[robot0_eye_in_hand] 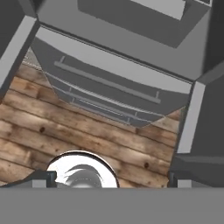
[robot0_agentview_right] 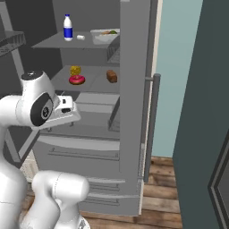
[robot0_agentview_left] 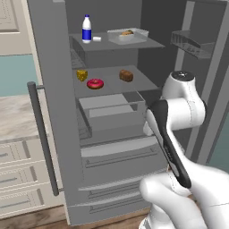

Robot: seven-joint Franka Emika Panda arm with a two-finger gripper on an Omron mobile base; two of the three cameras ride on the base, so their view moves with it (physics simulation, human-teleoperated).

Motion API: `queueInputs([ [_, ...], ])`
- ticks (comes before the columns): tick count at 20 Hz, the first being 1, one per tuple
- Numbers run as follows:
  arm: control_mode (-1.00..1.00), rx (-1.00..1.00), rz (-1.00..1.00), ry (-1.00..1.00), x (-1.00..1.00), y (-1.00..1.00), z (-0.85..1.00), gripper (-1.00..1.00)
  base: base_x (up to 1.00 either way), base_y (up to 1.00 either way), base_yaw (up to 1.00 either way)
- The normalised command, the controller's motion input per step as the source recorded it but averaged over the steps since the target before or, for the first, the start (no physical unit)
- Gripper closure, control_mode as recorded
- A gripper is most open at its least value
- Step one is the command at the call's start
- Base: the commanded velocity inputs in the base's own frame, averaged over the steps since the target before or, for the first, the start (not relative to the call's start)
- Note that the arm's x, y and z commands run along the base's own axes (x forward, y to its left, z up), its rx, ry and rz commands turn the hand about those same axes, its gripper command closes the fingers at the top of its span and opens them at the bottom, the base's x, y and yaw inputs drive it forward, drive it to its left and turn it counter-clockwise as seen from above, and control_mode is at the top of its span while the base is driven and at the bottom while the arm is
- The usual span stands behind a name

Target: Place the tupperware on the top shelf of the fridge. Make space for the tupperware among the existing items by rearranging them on the shelves if needed. Close the fridge door when finished.

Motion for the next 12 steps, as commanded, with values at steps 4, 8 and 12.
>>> queueInputs([
  [4,-1.0,-0.2,0.14,-0.04,-0.22,0.78,0.0,-1.0,0.0,0.0,0.0],
  [8,-1.0,-0.19,0.12,-0.02,-0.19,0.71,0.0,-1.0,0.0,0.0,0.0],
  [12,-1.0,-0.17,0.12,0.0,-0.24,0.54,-0.01,-1.0,0.0,0.0,0.0],
])
